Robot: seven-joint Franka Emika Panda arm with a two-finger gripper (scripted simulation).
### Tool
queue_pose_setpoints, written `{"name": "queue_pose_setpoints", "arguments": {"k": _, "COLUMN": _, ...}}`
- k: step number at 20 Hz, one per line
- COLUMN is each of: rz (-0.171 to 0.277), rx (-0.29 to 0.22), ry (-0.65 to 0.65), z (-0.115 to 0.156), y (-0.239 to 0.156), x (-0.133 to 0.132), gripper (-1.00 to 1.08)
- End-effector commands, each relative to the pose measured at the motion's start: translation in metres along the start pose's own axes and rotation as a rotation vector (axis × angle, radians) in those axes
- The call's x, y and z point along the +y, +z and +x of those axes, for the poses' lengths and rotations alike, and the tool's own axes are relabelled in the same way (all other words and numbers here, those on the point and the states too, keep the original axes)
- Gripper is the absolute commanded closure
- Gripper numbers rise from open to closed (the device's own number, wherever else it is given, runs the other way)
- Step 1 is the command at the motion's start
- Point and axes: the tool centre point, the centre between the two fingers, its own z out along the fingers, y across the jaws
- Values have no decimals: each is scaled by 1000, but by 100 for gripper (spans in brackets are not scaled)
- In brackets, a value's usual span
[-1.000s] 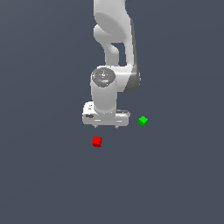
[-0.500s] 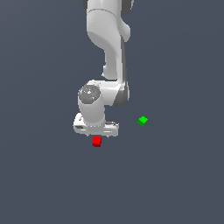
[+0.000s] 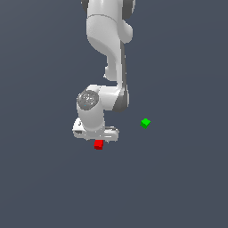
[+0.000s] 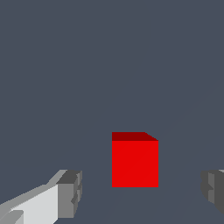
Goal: Stack the red cube on top of the green cube.
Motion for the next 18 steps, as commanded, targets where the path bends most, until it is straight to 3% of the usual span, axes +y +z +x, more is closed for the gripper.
{"name": "queue_pose_setpoints", "arguments": {"k": 1, "rz": 0, "rx": -1, "ry": 0, "z": 0, "y": 4, "x": 0, "gripper": -92}}
{"name": "queue_pose_setpoints", "arguments": {"k": 15, "rz": 1, "rx": 1, "ry": 1, "z": 2, "y": 49, "x": 0, "gripper": -92}}
{"name": "queue_pose_setpoints", "arguments": {"k": 16, "rz": 1, "rx": 1, "ry": 1, "z": 2, "y": 49, "x": 0, "gripper": 108}}
{"name": "queue_pose_setpoints", "arguments": {"k": 18, "rz": 1, "rx": 1, "ry": 1, "z": 2, "y": 49, "x": 0, "gripper": 108}}
